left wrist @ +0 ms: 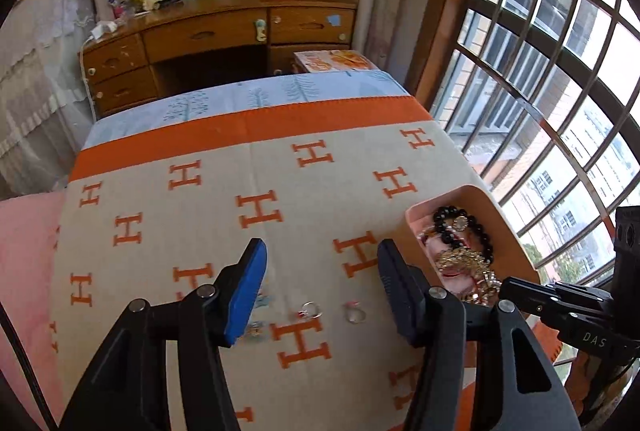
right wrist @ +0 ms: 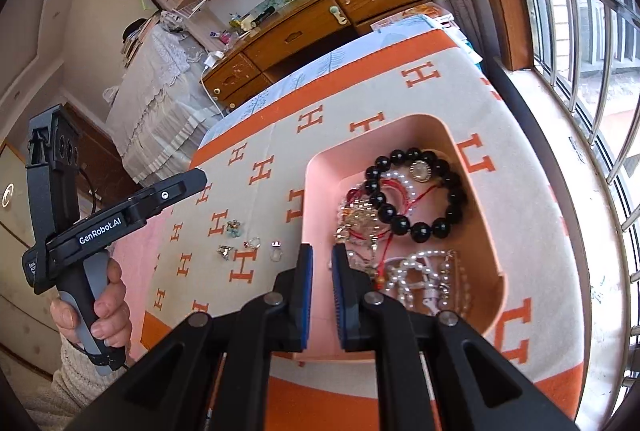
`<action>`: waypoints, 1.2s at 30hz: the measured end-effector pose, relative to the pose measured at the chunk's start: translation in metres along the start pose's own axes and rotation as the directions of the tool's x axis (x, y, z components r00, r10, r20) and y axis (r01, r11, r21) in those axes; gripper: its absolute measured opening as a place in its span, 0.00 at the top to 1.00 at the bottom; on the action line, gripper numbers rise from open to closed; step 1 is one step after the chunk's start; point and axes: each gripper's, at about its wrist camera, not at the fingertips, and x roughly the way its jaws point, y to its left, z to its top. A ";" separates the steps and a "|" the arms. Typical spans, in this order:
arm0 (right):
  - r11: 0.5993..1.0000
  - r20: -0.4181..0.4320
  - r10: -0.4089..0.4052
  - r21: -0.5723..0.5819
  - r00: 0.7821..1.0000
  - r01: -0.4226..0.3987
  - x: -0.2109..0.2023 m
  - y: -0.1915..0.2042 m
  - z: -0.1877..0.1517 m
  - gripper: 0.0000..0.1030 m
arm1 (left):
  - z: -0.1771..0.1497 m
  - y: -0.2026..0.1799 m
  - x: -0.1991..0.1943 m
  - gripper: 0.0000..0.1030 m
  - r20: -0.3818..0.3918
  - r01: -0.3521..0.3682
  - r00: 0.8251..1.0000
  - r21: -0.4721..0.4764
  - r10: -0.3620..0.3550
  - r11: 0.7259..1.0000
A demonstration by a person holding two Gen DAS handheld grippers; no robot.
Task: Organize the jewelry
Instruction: 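Grasp a blue flower earring with each tool from the blanket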
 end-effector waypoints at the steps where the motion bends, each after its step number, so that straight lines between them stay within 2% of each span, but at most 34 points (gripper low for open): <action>1: 1.000 -0.006 0.006 -0.015 1.000 -0.006 0.003 0.007 0.000 0.91 | -0.004 0.011 -0.007 0.46 0.010 -0.017 1.000 -0.012 0.017 1.000; 6: 0.996 -0.047 0.019 -0.087 0.999 -0.023 0.024 0.044 -0.004 0.90 | -0.029 0.053 -0.026 0.45 0.032 -0.113 0.993 -0.043 0.114 0.993; 8: 0.993 -0.065 0.017 -0.115 0.998 -0.025 0.034 0.057 -0.006 0.82 | -0.040 0.065 -0.025 0.45 0.023 -0.131 0.991 -0.049 0.132 0.990; 9: 0.992 -0.071 0.014 -0.127 0.997 -0.023 0.038 0.062 -0.008 0.75 | -0.046 0.070 -0.023 0.45 0.017 -0.133 0.991 -0.050 0.134 0.990; 11: 0.988 -0.080 0.007 -0.154 0.997 -0.019 0.046 0.072 -0.012 0.74 | -0.056 0.077 -0.016 0.45 -0.001 -0.138 0.990 -0.045 0.138 0.989; 17: 0.985 -0.136 -0.024 -0.171 0.990 0.000 0.076 0.086 -0.019 0.74 | -0.079 0.073 0.019 0.45 -0.076 -0.054 0.996 -0.002 0.054 0.999; 20: 0.986 -0.136 -0.033 -0.166 0.990 0.010 0.086 0.088 -0.015 0.74 | -0.083 0.065 0.038 0.45 -0.098 -0.025 0.995 0.017 0.027 1.000; 28: 0.986 -0.124 -0.049 -0.165 0.991 0.028 0.103 0.094 0.000 0.74 | -0.085 0.047 0.073 0.45 -0.096 -0.039 0.994 0.085 0.048 0.996; 29: 0.985 -0.124 -0.054 -0.170 0.991 0.032 0.106 0.095 0.001 0.74 | -0.086 0.048 0.074 0.51 -0.093 -0.035 0.995 0.080 0.042 0.996; 30: 0.984 -0.124 -0.059 -0.174 0.990 0.037 0.109 0.096 0.003 0.74 | -0.086 0.049 0.075 0.65 -0.092 -0.030 0.995 0.077 0.037 0.997; 31: 0.983 -0.125 -0.061 -0.178 0.990 0.038 0.111 0.097 0.004 0.74 | -0.087 0.050 0.074 0.71 -0.076 -0.034 0.996 0.076 0.040 0.996; 32: 0.983 -0.128 -0.063 -0.181 0.990 0.039 0.115 0.099 0.006 0.74 | -0.087 0.053 0.073 0.83 -0.078 -0.031 0.996 0.071 0.037 0.997; 36: 0.978 -0.143 -0.069 -0.207 0.987 0.038 0.129 0.106 0.008 0.74 | -0.088 0.072 0.066 0.83 -0.072 -0.027 0.997 0.001 0.027 1.000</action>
